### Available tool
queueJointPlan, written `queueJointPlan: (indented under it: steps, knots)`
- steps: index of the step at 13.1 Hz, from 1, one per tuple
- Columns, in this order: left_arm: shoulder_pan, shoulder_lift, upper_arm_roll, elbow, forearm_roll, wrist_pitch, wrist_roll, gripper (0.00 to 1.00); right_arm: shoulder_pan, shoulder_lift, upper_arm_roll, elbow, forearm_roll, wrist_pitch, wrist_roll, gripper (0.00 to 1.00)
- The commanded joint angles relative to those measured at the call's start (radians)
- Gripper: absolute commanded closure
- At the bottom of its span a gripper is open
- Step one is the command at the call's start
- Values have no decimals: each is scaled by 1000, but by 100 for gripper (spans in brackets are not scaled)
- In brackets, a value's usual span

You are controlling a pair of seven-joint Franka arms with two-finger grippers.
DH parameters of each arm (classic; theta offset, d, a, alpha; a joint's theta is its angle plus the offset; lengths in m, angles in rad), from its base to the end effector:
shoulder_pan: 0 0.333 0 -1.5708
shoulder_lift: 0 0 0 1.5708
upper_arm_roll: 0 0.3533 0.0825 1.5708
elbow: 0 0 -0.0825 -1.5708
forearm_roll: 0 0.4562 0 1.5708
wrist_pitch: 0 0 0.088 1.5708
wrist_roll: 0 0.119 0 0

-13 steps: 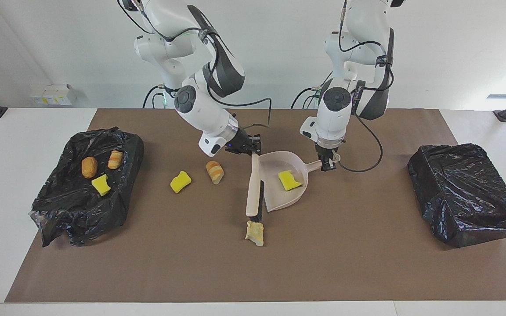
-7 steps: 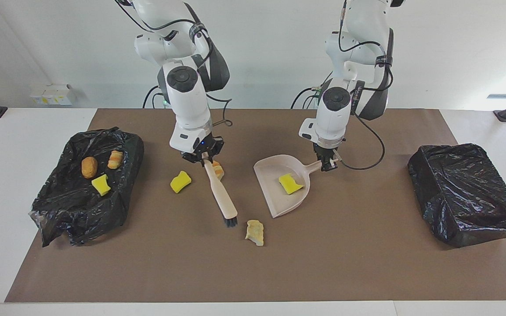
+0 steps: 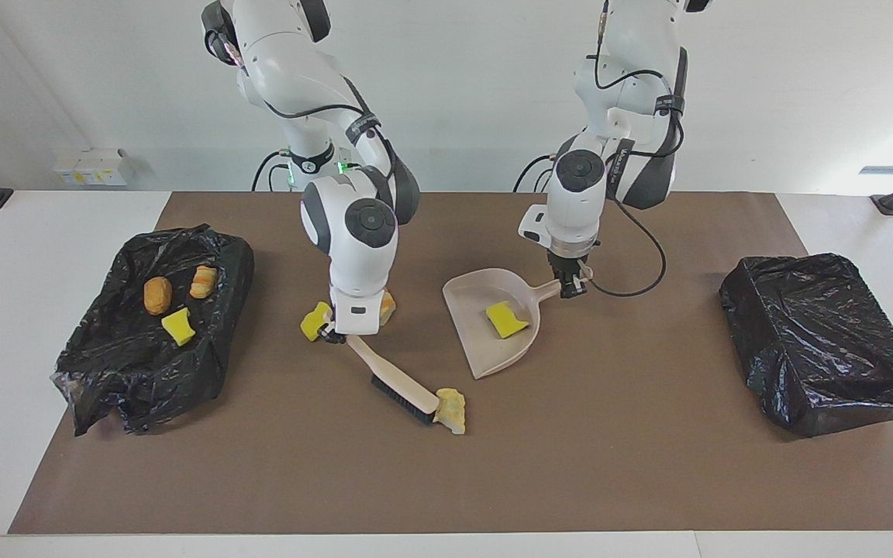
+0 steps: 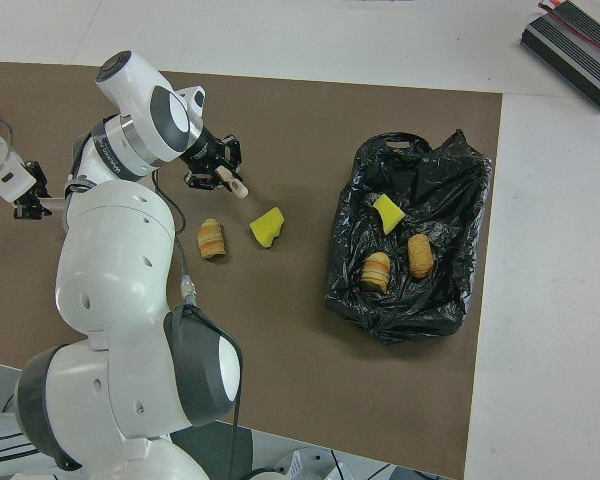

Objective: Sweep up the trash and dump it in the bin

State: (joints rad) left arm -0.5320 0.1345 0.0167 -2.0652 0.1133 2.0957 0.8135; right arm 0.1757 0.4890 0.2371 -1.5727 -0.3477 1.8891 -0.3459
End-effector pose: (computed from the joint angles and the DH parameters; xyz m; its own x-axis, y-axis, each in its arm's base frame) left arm 0.5444 -0.3008 0.3432 0.1764 -0.9741 -0.1412 -0.9836 -0.1800 0.0131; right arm 0.7049 0.2537 0.3415 0.6355 0.7398 -0.2210 0.7709 -0.6236 0.1295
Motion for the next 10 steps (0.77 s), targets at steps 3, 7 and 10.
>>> queueJointPlan:
  steps: [3, 7, 10]
  knots:
    - [-14, -33, 11, -39, 23, -8, -8, 100, 24, -45, 28, -44, 179, -38, 117, 100]
    - [10, -32, 12, -44, 22, -8, -8, 100, 15, -116, 28, -112, 271, -53, 137, 100]
    - [6, -33, 20, -20, 23, -92, -23, 100, 13, -127, 25, -54, 253, -65, 128, 100]
